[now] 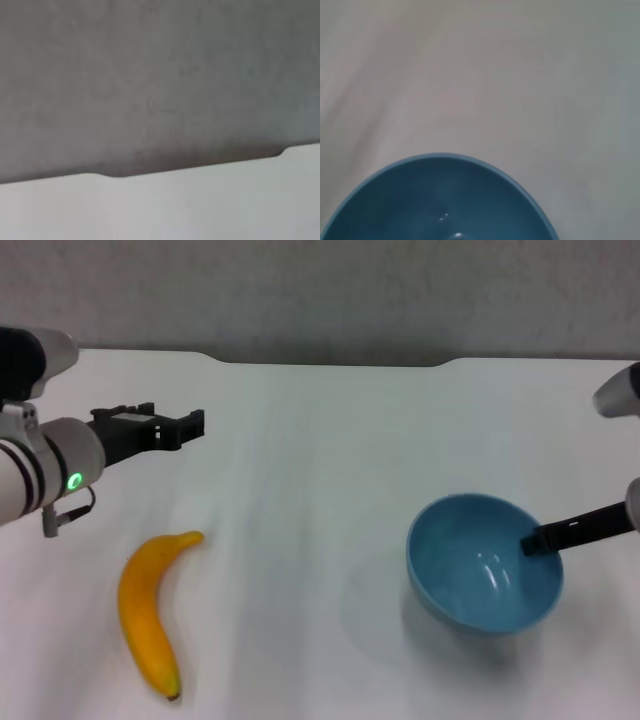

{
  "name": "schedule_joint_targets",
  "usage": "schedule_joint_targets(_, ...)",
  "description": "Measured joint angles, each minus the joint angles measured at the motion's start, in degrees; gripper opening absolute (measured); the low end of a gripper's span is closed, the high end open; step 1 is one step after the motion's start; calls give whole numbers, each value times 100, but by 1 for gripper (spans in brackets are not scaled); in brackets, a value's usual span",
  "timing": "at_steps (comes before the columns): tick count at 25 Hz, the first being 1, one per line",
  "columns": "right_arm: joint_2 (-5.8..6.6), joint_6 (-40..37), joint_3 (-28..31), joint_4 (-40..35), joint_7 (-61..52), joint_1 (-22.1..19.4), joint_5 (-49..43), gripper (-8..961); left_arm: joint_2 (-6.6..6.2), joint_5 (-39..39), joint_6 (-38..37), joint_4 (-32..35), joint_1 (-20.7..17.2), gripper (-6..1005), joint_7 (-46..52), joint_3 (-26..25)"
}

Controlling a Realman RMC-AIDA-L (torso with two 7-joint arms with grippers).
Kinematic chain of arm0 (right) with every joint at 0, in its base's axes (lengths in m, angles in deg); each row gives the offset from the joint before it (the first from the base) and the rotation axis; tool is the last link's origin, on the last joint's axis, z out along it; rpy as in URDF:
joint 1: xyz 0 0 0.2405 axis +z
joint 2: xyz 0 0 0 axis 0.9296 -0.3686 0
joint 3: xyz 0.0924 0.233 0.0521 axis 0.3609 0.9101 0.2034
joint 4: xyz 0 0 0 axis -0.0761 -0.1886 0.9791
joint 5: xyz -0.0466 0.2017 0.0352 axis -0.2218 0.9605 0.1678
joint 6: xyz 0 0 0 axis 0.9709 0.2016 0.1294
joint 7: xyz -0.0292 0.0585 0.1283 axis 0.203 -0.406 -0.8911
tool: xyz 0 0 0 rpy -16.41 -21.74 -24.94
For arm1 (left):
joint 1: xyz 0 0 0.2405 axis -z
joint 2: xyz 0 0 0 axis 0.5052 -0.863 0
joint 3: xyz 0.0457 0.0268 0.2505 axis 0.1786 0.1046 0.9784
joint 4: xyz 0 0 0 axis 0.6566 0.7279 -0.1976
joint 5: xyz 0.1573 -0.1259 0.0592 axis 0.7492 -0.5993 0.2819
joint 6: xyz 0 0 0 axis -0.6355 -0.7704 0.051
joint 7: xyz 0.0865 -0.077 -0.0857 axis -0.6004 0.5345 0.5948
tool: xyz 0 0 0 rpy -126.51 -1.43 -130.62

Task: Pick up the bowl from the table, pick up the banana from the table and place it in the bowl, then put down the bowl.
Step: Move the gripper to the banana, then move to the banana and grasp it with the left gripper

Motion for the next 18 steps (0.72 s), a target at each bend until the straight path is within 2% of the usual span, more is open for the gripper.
schedule_joint_targets(4,-3,-103,13,-273,-64,-157,-1,29,-16,108,323,-12,50,728,-12,-155)
schedule_joint_targets(7,-4,-136,13,-364,-108,-203,-6,29,-24,666,998,-24,244,728,121,-449)
schedule_joint_targets(10,-2,-145,12,-398,-122,-209,-5,29,-36,1558,1861,-28,564,728,600,-766)
schedule_joint_targets(16,3,-155,10,-405,-134,-212,-1,29,-55,2707,2487,-84,939,728,1441,-816)
schedule_joint_targets(18,7,-157,9,-414,-153,-214,-7,29,-86,3147,3002,-102,1116,728,1870,-814)
